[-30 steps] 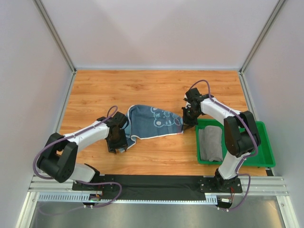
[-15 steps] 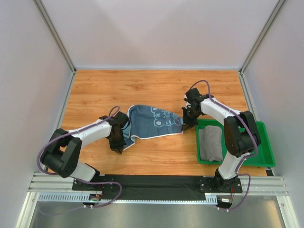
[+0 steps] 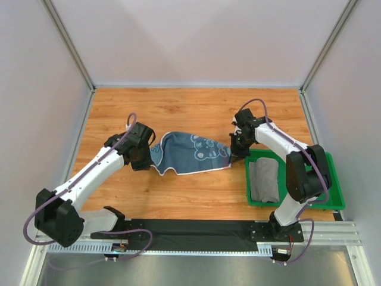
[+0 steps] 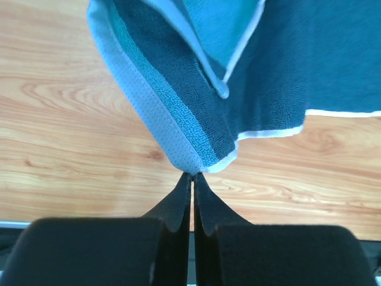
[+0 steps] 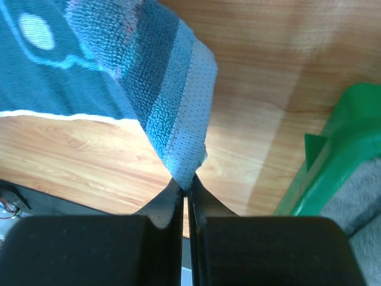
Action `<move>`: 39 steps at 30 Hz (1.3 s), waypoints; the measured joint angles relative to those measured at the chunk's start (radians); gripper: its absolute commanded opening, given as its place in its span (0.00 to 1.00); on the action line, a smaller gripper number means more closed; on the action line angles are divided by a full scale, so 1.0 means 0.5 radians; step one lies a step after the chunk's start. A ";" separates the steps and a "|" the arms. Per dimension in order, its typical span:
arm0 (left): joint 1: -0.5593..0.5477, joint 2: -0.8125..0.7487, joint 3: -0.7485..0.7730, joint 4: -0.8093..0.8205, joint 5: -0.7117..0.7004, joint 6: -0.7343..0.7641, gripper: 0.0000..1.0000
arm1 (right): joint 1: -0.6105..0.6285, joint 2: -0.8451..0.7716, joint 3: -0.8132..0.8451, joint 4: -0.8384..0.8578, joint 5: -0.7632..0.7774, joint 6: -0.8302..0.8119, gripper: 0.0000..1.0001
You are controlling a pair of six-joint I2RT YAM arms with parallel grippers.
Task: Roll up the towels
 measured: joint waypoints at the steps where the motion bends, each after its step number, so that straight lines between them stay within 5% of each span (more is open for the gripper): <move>1: 0.000 -0.035 0.054 -0.043 -0.018 0.018 0.00 | 0.000 -0.026 0.012 -0.027 -0.002 0.001 0.00; 9: 0.092 -0.164 0.720 -0.427 -0.119 0.195 0.00 | -0.002 -0.312 0.291 -0.217 -0.069 0.033 0.00; 14: 0.356 -0.132 1.225 -0.563 -0.082 0.357 0.00 | -0.017 -0.319 0.762 -0.306 -0.218 0.080 0.00; 25: 0.903 0.714 2.205 -0.584 0.376 0.606 0.00 | -0.160 0.736 2.351 -0.670 -0.549 0.153 0.00; 29: 0.975 0.674 2.184 -0.559 0.433 0.653 0.00 | -0.192 0.588 2.044 -0.607 -0.562 0.157 0.00; 33: 1.023 0.311 1.646 -0.413 0.469 0.687 0.00 | -0.196 0.244 1.244 -0.391 -0.613 0.198 0.02; 36: 1.027 0.054 1.150 -0.317 0.472 0.685 0.02 | -0.172 0.201 0.842 -0.229 -0.631 0.214 0.24; 37: 1.025 -0.004 0.987 -0.280 0.466 0.682 0.11 | -0.165 0.207 0.746 -0.189 -0.629 0.222 0.40; 38: 1.025 -0.032 0.853 -0.271 0.456 0.679 0.27 | -0.157 0.214 0.626 -0.140 -0.623 0.224 0.46; 39: 1.025 -0.039 0.716 -0.263 0.446 0.681 0.33 | -0.152 0.219 0.518 -0.113 -0.612 0.217 0.50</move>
